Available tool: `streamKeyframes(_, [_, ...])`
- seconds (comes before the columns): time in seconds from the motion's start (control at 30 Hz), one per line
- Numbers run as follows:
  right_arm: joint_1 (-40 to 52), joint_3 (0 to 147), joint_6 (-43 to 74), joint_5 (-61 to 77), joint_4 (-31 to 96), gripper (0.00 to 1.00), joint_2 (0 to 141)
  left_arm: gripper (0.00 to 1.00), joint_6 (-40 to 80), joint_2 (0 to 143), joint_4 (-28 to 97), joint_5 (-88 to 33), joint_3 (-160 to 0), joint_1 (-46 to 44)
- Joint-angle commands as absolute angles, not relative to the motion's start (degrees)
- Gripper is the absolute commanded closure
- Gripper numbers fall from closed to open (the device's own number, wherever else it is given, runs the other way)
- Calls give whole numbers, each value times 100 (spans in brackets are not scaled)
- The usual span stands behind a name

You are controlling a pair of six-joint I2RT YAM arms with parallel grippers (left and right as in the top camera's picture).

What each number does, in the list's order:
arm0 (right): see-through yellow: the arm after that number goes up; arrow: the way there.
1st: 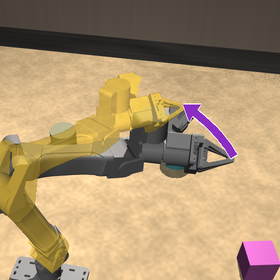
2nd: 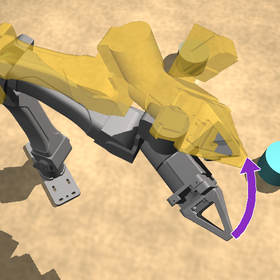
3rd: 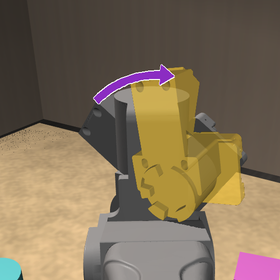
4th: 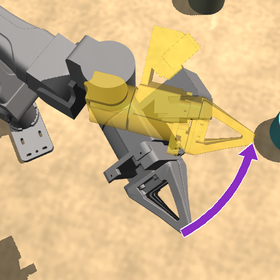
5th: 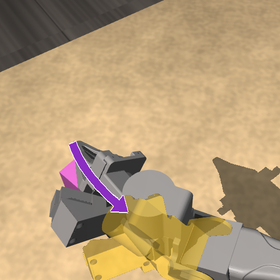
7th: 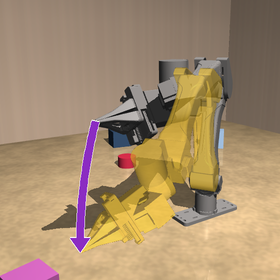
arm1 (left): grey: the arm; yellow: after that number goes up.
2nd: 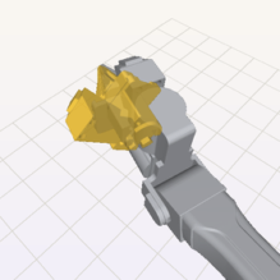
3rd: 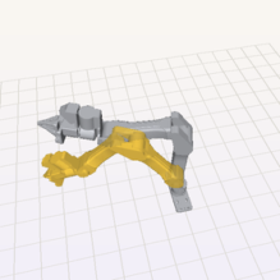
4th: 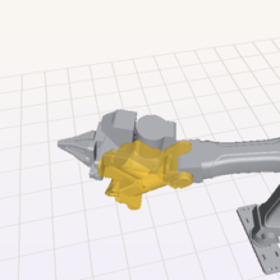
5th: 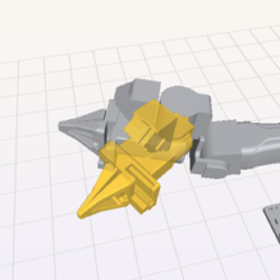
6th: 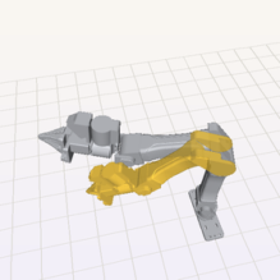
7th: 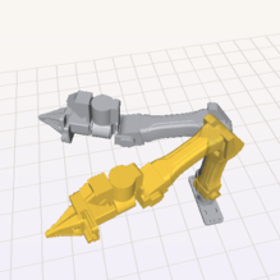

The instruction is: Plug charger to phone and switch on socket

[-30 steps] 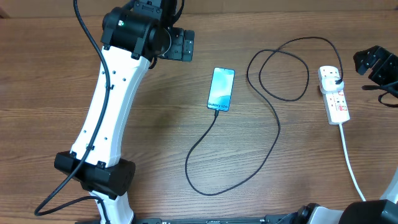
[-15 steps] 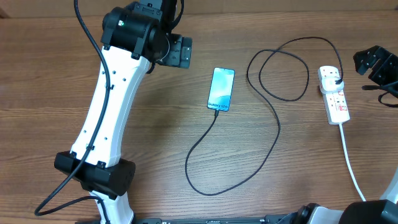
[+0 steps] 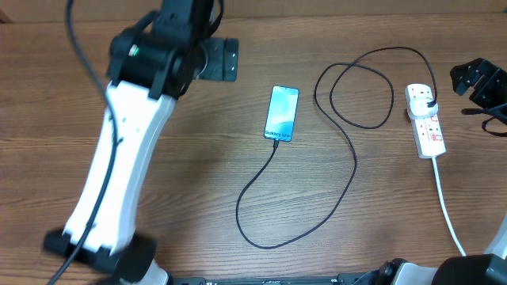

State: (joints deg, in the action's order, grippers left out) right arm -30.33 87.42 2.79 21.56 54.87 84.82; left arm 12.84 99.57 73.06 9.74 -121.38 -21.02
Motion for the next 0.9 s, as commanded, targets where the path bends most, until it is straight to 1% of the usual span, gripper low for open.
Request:
streamKeyframes(0.0, [-3033,8847,276,2102,5459,0,8488,0,1155,9102,6790,1223,-11013,-2097])
streamKeyframes(0.3, [-3033,8847,276,2102,5459,0,8488,0,1153,7050,4987,1566,-8265,-2097])
streamKeyframes(0.4, [-3033,8847,276,2102,5461,0,8488,0,1153,6305,4189,1564,-7387,-2088])
streamKeyframes(0.6, [-3033,8847,276,2102,5459,0,8488,0,1155,4768,1782,1474,-5450,-1846])
streamKeyframes(0.83, [-3033,8847,276,2102,5459,0,8488,0,1155,3162,-1297,1094,-2963,-1273])
streamKeyframes(0.87, [-3033,8847,276,2102,5459,0,8488,0,1157,3035,-1516,1063,-2775,-1210])
